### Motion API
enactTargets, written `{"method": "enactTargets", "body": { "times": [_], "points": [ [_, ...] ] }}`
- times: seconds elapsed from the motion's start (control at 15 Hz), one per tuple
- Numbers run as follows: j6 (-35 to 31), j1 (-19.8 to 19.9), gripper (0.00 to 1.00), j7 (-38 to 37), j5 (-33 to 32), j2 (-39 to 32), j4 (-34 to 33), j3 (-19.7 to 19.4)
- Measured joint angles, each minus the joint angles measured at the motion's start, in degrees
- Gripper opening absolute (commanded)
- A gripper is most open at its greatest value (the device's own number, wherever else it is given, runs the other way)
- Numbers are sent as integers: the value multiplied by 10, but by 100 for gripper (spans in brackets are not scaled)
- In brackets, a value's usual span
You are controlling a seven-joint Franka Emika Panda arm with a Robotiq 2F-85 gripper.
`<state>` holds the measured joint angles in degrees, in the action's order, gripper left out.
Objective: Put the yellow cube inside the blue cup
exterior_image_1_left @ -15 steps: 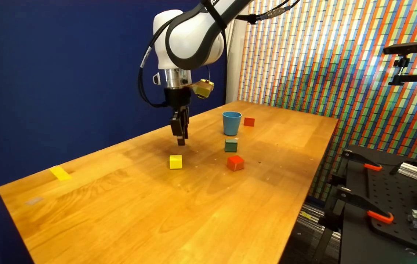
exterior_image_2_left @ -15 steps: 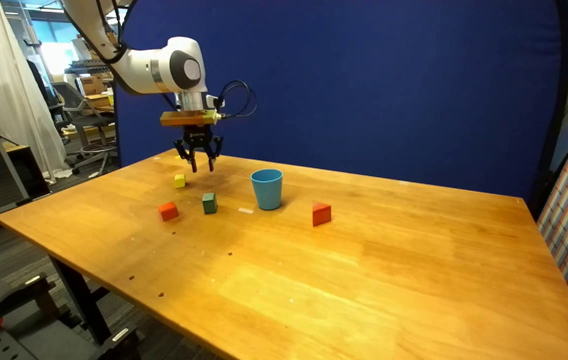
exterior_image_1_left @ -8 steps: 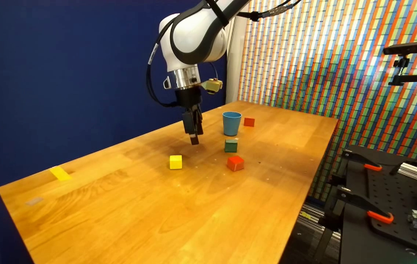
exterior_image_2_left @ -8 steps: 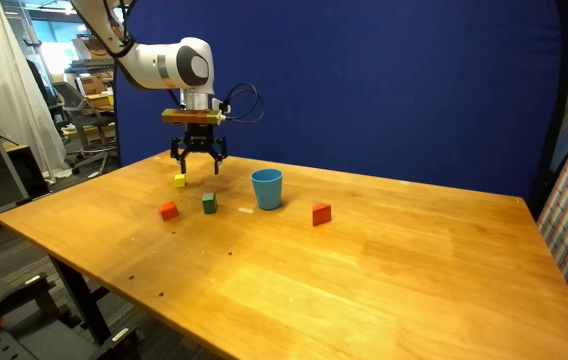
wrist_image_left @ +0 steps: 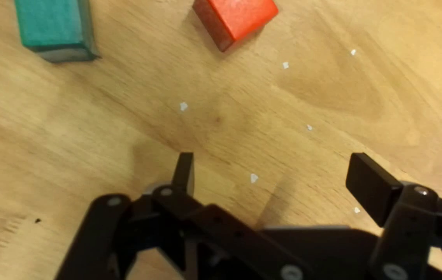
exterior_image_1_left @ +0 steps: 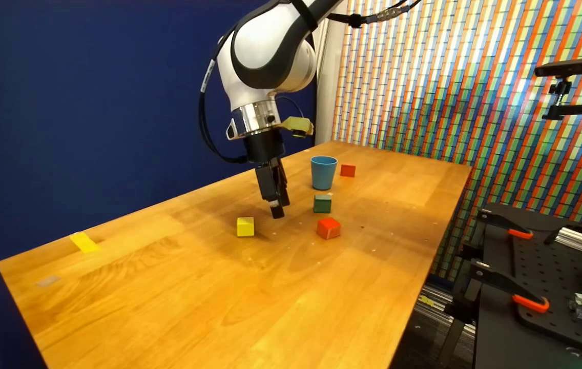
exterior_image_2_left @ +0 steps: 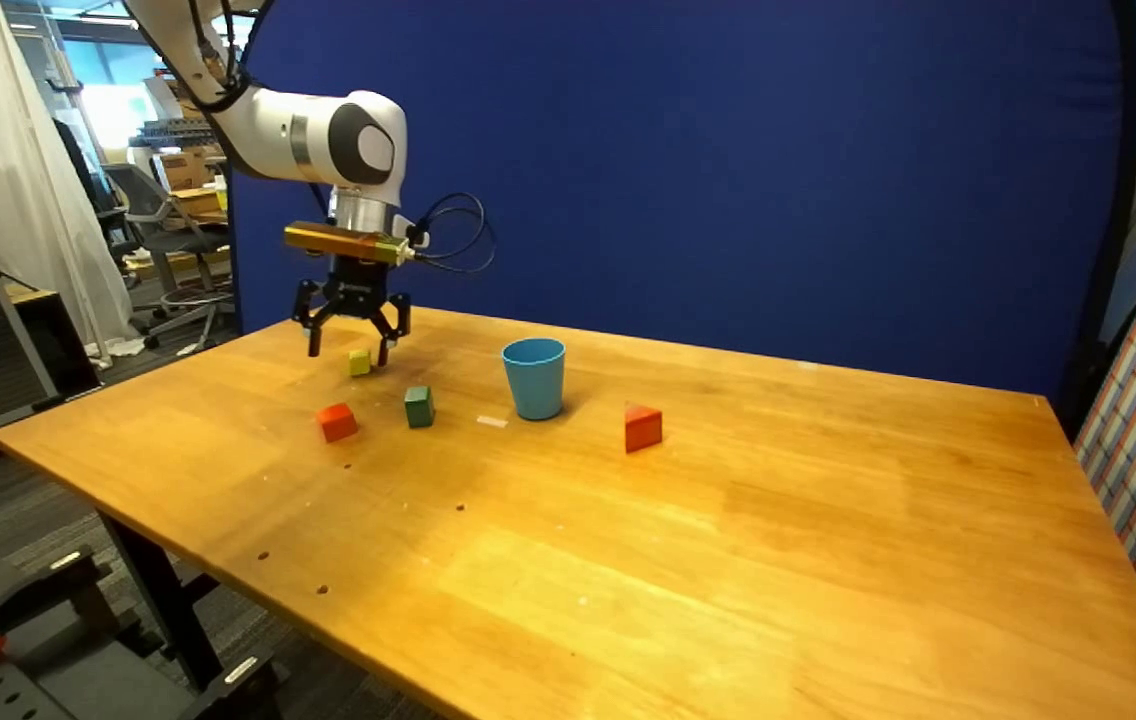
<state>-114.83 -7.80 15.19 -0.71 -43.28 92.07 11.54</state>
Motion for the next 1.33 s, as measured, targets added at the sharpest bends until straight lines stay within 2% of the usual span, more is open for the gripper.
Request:
{"method": "enactTargets", "body": {
  "times": [0.47,0.8,0.87,0.93,1.0,1.33],
  "points": [
    [-133,-36,100,1,-12,-3,23,6],
    [-227,-46,100,3,-42,-12,51,6],
    [-243,-46,75,3,-51,-15,55,5],
    [-254,-47,75,3,-59,-17,59,4],
    [-265,-47,68,3,-65,-18,62,3],
    [-284,-49,27,2,-95,-15,66,-9]
  ]
}}
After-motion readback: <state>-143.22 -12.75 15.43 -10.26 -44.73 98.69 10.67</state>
